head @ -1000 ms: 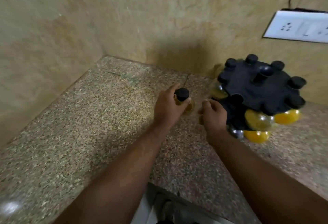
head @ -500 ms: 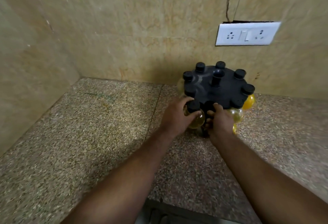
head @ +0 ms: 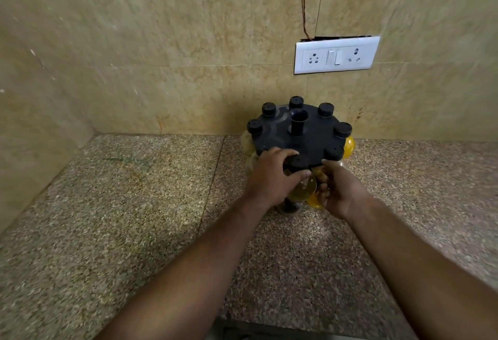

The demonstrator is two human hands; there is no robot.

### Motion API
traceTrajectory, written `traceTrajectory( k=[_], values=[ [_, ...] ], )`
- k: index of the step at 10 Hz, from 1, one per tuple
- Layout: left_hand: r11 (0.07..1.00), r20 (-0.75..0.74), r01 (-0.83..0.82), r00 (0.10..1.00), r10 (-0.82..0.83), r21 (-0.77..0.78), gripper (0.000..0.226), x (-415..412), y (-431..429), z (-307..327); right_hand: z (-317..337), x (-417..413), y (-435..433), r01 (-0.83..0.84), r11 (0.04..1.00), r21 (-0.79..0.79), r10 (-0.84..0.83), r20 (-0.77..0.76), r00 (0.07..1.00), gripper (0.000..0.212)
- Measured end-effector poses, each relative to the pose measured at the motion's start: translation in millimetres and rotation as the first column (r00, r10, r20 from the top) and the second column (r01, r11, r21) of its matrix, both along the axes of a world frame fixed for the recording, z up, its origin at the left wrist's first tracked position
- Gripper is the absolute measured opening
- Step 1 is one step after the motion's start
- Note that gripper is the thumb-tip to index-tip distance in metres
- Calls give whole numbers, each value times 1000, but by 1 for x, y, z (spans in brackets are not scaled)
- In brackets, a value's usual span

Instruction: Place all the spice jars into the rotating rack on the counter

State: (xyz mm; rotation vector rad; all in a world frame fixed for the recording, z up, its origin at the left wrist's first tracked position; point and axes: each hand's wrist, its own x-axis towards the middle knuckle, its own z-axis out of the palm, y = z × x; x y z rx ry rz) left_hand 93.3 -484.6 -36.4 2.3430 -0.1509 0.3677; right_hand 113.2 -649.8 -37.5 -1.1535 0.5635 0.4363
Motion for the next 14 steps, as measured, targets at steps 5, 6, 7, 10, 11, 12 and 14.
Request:
traceTrajectory(
  k=[5, 6, 7, 10, 11, 12, 14],
  values=[
    [965, 74, -192, 981, 182, 178, 55, 14, -16, -10, 8, 4, 12, -53, 994, -96, 55, 13, 998, 33],
    [953, 52, -245, 970, 239, 181, 57, 17, -17, -13, 6, 3, 14, -60, 992, -112, 62, 17, 998, 30],
    [949, 34, -256, 966, 255, 182, 59, 19, -18, -17, 4, 1, 14, -47, 991, -123, 50, 26, 998, 30],
    [952, 15, -272, 962, 273, 142, 64, 6, -10, -13, 6, -13, 12, -18, 987, -160, 36, 116, 993, 10],
    [951, -14, -274, 960, 279, 144, 66, -8, -1, -17, 4, -24, 6, -27, 974, -226, 61, 143, 988, 14],
    [950, -67, -286, 953, 296, 125, 57, -26, 6, -21, 0, -35, -2, -46, 959, -279, 98, 177, 979, 22],
    [948, -125, -295, 943, 309, 119, 53, -61, 11, -22, -2, -53, -18, -39, 854, -520, 256, 353, 900, 29]
  ],
)
